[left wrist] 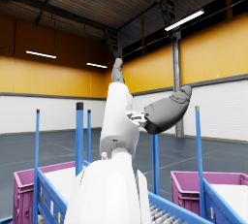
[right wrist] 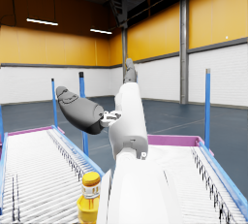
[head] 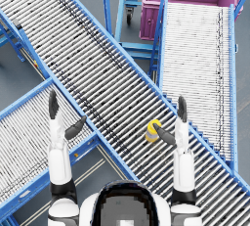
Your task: Pick up the oil and place it on the left assembly line, put the cola on the right, and keep Sprite still
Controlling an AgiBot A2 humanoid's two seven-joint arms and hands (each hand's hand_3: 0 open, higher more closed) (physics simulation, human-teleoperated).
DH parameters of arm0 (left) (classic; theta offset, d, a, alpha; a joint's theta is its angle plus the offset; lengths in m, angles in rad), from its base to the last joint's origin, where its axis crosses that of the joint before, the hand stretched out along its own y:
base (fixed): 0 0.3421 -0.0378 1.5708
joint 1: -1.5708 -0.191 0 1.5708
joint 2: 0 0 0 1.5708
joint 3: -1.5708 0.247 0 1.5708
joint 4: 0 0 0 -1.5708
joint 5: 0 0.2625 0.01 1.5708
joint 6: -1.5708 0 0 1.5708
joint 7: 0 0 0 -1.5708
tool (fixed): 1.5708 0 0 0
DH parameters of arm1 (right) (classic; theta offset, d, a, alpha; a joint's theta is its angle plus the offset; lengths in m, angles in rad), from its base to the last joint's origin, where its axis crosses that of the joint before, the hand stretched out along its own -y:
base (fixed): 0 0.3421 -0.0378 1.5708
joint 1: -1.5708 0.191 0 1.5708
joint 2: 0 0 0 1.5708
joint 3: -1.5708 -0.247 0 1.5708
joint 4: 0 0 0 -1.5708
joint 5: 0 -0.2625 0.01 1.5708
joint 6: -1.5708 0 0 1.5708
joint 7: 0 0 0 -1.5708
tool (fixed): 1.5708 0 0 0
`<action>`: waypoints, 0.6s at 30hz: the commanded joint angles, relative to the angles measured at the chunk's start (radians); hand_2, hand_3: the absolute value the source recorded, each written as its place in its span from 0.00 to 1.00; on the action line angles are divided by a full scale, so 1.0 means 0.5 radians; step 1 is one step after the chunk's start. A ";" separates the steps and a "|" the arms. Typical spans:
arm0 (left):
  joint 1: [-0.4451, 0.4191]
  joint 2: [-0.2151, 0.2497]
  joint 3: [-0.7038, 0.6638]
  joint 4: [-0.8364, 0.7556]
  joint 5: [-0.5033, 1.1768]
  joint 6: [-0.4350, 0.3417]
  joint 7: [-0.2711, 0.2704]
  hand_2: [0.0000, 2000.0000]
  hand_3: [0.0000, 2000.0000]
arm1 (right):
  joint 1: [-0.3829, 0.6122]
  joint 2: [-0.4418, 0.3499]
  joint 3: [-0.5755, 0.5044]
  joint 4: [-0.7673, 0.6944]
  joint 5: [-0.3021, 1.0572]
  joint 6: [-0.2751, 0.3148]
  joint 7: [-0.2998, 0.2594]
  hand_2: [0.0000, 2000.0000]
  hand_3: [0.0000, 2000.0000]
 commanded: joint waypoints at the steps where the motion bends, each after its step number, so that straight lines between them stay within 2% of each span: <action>1: 0.015 -0.001 0.022 -0.015 0.000 0.000 0.000 0.00 0.00 | -0.118 0.020 0.102 -0.097 0.000 0.000 0.000 0.00 0.00; 6: -0.015 0.010 0.038 -0.004 0.000 0.000 0.000 0.00 0.00 | -0.180 0.023 0.182 -0.333 0.000 0.000 0.000 0.00 0.00; 10: -0.004 0.015 0.068 0.000 0.000 0.000 0.000 0.00 0.00 | -0.139 0.001 0.238 -0.601 0.000 0.000 0.000 0.00 0.00; 18: -0.004 0.026 0.039 0.015 0.000 0.000 0.000 0.00 0.00 | -0.092 -0.041 0.388 -0.910 0.000 0.000 0.000 0.00 0.00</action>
